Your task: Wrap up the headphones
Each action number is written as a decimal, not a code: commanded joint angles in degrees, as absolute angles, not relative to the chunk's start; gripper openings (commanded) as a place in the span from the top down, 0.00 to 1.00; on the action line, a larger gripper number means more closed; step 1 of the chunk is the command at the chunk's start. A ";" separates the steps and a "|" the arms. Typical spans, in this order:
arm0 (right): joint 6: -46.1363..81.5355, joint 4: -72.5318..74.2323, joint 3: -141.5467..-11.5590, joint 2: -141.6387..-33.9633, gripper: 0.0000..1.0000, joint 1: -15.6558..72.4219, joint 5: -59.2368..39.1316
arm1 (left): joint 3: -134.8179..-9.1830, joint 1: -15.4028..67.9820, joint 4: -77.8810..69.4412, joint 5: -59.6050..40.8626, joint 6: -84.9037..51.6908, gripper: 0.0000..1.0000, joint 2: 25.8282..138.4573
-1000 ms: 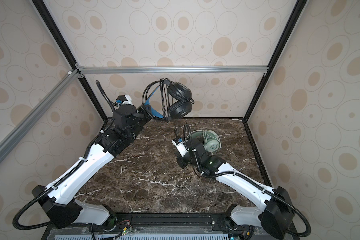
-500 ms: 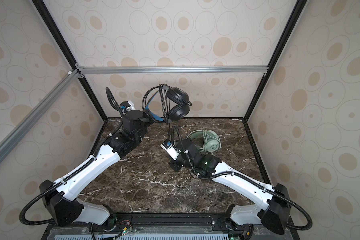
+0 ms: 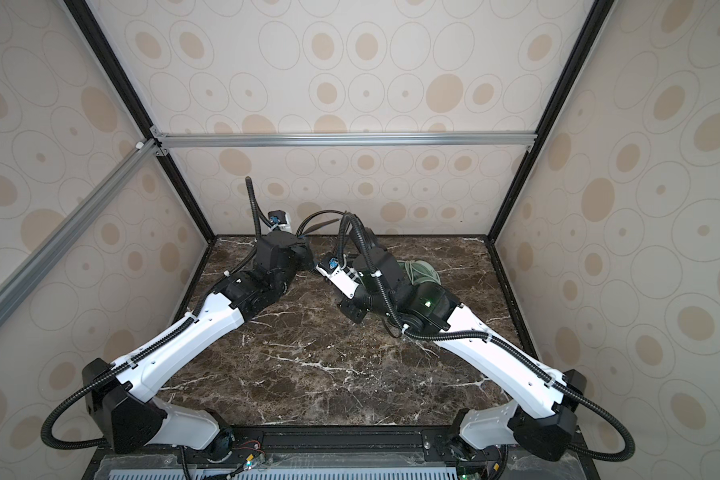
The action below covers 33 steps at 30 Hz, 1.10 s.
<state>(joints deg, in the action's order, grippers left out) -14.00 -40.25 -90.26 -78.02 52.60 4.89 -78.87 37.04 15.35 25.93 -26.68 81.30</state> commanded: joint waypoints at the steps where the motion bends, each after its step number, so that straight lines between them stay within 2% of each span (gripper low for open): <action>1: -20.24 -47.76 -96.95 -80.18 1.00 52.93 9.21 | -77.87 36.61 19.90 25.60 -17.76 1.00 78.82; 8: -25.28 -52.34 -104.57 -84.05 1.00 53.00 15.96 | -75.91 36.87 24.89 22.12 -12.61 1.00 78.17; 15: -28.65 -50.27 -108.26 -84.14 1.00 54.80 20.23 | -75.71 37.89 27.31 20.83 -9.61 1.00 79.36; 20: -36.56 -42.98 -104.38 -81.13 1.00 58.25 24.96 | -76.36 38.16 28.56 20.00 -8.16 1.00 79.91; 33: -56.61 -33.50 -93.38 -77.98 1.00 58.05 37.57 | -75.80 38.56 28.47 14.36 -2.30 1.00 78.28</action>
